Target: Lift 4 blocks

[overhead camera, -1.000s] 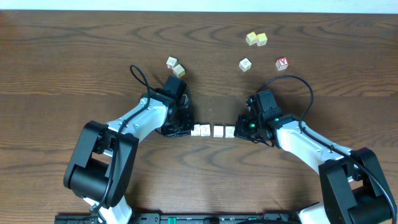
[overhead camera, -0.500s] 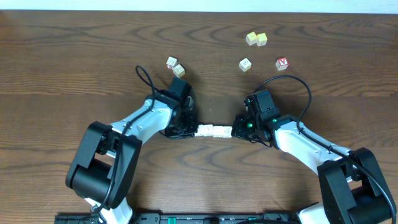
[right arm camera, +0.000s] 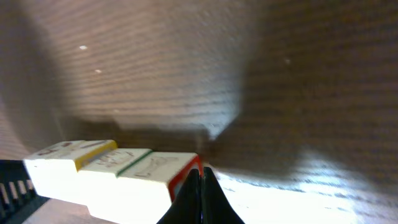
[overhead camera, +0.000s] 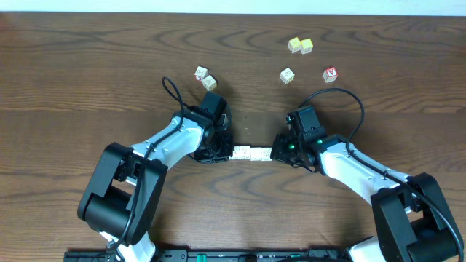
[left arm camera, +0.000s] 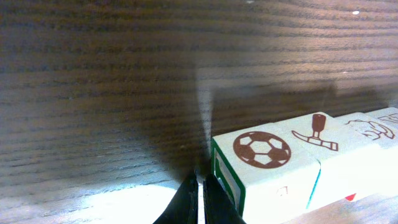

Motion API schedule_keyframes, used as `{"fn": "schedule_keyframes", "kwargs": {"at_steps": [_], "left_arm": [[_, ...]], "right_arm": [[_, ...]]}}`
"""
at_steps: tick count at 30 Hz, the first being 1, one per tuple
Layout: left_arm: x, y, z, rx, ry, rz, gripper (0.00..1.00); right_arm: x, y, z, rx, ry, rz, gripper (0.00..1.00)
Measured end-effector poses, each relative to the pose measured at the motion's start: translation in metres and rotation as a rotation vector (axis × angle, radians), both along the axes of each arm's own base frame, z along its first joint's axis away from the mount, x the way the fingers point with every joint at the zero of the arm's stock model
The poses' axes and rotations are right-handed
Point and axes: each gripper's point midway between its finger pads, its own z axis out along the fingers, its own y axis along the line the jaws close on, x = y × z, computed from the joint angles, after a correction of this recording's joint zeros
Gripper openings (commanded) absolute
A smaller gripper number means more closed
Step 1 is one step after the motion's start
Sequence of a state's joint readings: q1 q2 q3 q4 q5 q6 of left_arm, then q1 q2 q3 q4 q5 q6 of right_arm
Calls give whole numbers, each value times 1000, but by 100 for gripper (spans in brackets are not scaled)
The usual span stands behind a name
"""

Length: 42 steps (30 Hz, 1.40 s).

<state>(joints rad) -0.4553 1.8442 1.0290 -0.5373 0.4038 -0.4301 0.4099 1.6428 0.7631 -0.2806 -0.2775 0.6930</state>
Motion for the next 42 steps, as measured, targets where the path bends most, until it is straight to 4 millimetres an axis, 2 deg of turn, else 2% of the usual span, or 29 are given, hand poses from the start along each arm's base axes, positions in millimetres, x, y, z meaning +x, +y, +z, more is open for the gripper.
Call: {"fn": "schedule_keyframes", "kwargs": {"at_steps": [3,6,10,13,16,22,26,31,39,42], "left_arm": [[-6,6,0,22,28,7,7],[-11,22,1,79,50,28,7],[-11,42,11,147,31,53,7],[-7,50,31,175,-28,71,7],[-6,60,44,214,-65,110,7],[2,89,43,373,-112,218,7],[7,101,45,441,-143,262,7],[6,108,45,475,-147,275,7],[5,110,45,485,-142,283,7],[5,110,45,485,-141,290,7]], "right_arm": [[-14,-11,-5,-55,76,-14,1],[-26,-29,-5,-147,153,-33,1],[-28,-47,11,-252,202,-38,1],[-28,-47,26,-276,218,2,1],[-29,-35,35,-240,219,69,1],[-47,2,34,-242,191,188,1],[-58,28,27,-260,168,221,1],[-65,33,14,-332,170,190,1],[-52,44,-10,-331,148,178,1],[-50,48,-10,-321,134,193,1]]}}
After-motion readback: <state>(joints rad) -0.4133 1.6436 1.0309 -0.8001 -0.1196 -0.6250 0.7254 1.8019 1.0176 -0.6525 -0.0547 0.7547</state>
